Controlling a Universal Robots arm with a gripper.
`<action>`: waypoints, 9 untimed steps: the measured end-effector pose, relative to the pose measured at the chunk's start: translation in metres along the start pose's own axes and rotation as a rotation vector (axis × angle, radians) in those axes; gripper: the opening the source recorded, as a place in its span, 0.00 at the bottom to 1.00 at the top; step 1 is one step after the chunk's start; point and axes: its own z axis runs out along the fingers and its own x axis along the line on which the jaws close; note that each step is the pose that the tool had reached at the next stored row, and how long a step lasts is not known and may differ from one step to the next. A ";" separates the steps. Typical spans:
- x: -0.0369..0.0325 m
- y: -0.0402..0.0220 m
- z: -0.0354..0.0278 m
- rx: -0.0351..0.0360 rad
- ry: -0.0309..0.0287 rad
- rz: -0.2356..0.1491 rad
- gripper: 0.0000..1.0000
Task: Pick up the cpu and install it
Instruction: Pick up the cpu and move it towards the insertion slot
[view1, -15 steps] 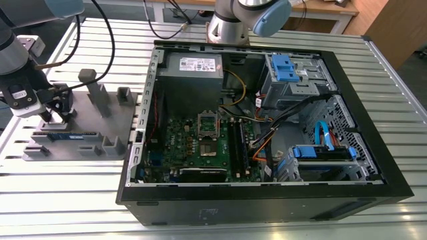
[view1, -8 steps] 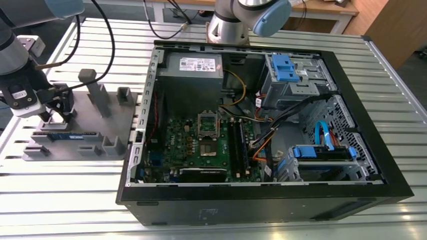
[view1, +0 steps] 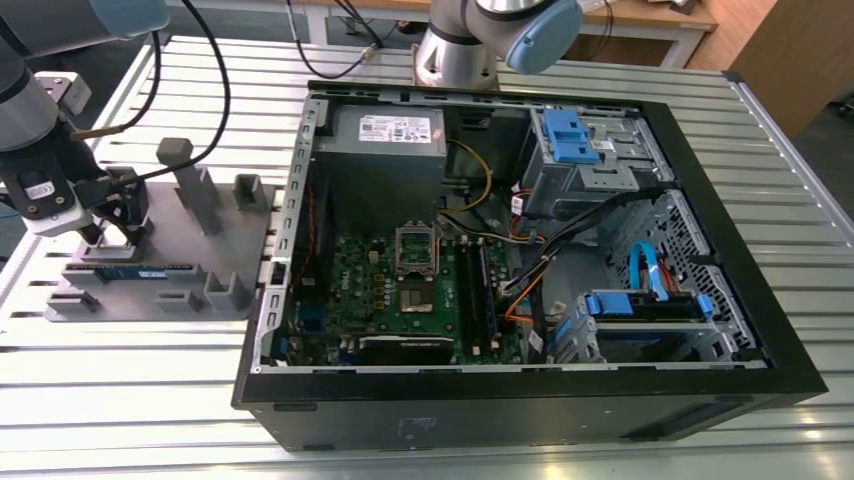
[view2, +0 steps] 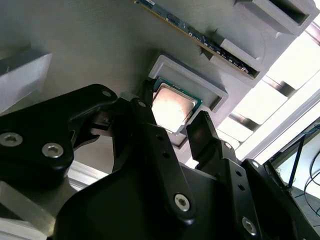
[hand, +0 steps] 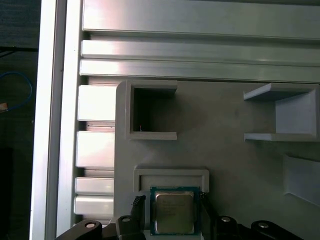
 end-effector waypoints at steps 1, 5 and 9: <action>0.0000 0.0000 0.0000 0.0001 0.0001 0.000 0.55; 0.0000 0.0000 -0.0005 -0.0001 0.0001 0.000 0.55; -0.0001 0.0001 -0.0024 -0.0004 -0.0002 0.000 0.55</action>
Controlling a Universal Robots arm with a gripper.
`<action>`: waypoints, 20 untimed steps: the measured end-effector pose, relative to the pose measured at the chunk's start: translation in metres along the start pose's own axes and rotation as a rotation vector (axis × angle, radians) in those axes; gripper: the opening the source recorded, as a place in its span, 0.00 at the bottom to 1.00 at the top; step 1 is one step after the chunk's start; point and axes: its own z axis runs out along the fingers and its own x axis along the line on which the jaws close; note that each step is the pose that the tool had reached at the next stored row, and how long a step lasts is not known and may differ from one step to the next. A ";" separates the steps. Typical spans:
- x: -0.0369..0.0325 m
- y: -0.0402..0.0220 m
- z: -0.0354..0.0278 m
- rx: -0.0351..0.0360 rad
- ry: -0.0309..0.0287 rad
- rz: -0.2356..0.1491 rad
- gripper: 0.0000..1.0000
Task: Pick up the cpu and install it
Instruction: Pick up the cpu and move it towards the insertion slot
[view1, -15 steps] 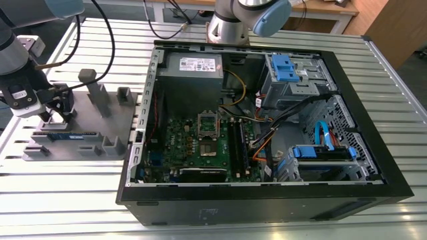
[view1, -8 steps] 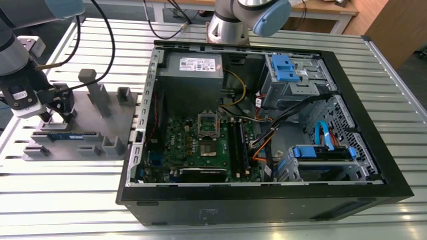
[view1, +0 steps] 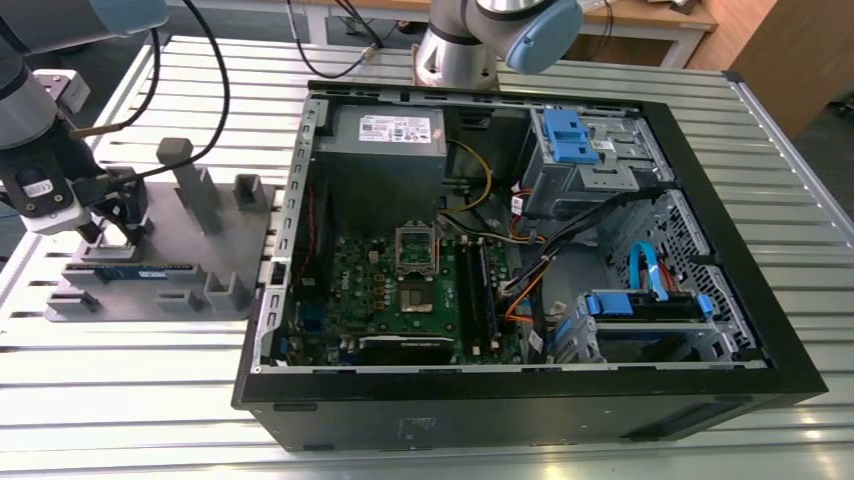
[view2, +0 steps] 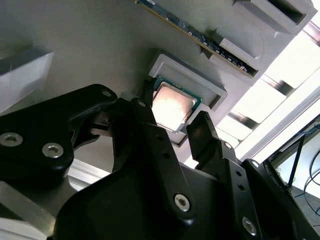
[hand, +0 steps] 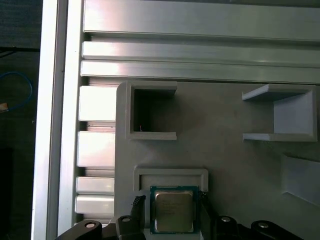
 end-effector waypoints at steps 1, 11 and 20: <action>0.0000 0.0000 0.0000 0.0000 -0.0001 0.000 0.55; -0.0019 -0.0001 -0.0001 0.0004 0.0003 0.000 0.55; -0.0022 -0.0001 -0.0001 0.0005 0.0004 0.000 0.53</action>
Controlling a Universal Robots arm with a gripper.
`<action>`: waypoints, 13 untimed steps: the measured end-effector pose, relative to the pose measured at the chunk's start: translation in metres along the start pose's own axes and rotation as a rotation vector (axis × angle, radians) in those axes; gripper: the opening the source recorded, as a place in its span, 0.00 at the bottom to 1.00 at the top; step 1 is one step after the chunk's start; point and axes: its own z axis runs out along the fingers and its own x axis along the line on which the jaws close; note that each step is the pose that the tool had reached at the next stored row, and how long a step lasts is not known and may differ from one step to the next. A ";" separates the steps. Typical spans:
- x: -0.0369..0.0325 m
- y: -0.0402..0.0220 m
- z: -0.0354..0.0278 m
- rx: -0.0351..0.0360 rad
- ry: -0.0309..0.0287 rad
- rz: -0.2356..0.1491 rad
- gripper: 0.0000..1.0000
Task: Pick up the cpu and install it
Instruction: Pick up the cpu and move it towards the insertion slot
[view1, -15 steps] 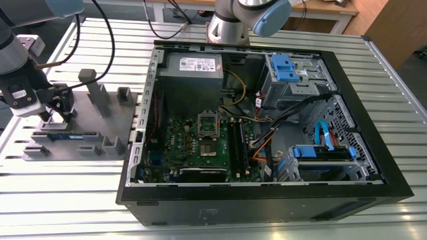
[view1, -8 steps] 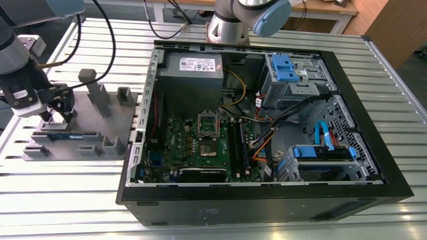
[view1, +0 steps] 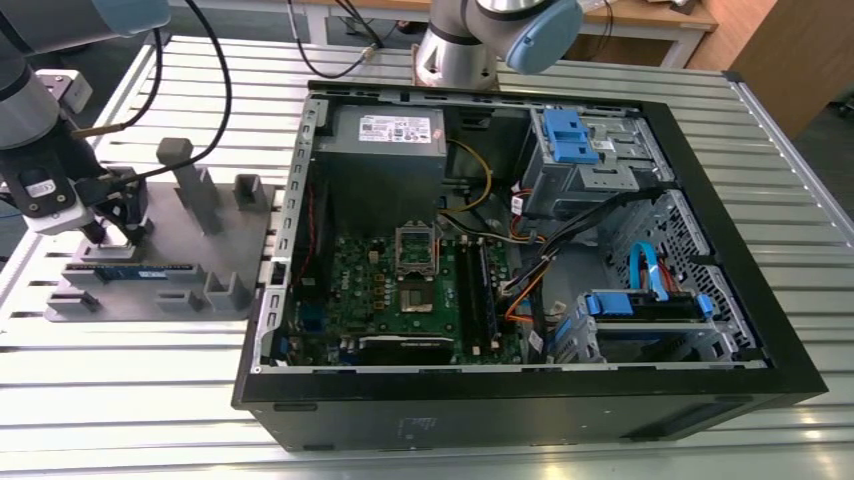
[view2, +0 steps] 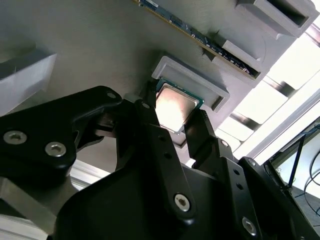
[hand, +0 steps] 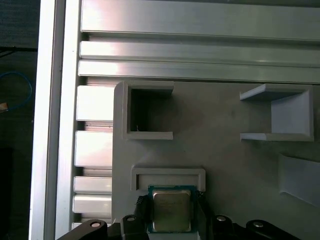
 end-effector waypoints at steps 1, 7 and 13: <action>0.0000 0.0000 0.0000 0.0000 0.0001 0.000 0.47; -0.0002 0.0000 0.0001 -0.0001 -0.0002 0.000 0.47; -0.0004 0.0001 -0.0037 -0.0001 -0.0002 0.000 0.47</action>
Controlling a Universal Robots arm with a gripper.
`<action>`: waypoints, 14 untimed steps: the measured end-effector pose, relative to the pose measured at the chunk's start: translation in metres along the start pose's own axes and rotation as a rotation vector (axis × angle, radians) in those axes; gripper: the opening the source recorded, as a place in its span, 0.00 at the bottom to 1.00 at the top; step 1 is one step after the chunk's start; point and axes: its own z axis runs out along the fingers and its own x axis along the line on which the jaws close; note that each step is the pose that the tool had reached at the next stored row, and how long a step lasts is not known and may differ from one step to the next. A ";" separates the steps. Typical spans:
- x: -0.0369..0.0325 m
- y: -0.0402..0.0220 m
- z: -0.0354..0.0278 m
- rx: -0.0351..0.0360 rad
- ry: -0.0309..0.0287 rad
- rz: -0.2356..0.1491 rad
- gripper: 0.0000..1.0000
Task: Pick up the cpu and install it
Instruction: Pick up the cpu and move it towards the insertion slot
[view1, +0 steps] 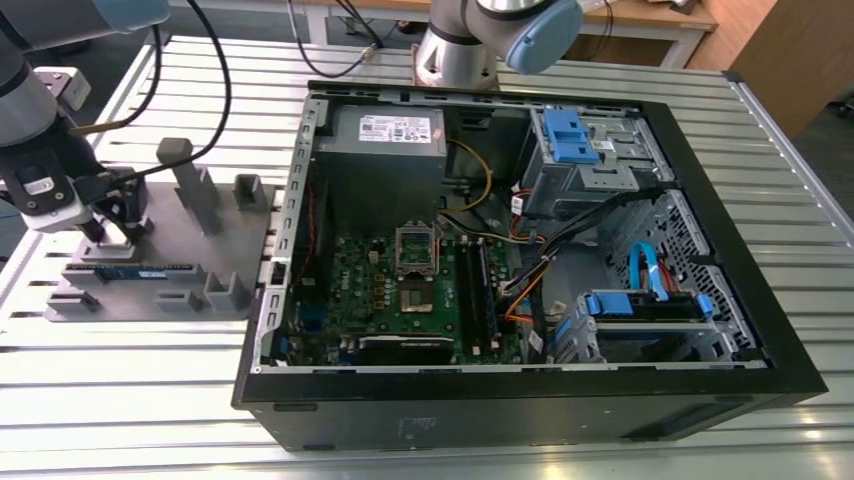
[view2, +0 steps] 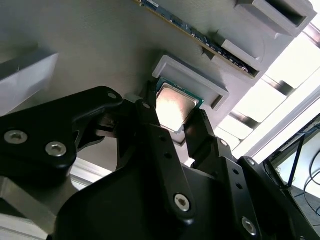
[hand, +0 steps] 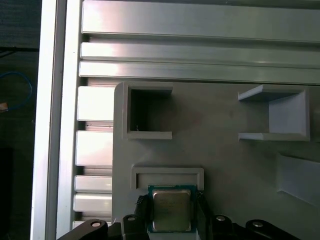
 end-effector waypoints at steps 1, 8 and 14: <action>0.0000 0.0001 -0.0015 0.0000 0.0000 0.000 0.47; -0.0001 0.0002 -0.0062 -0.0001 -0.0002 0.000 0.47; -0.0001 0.0002 -0.0067 0.0000 0.0000 0.000 0.47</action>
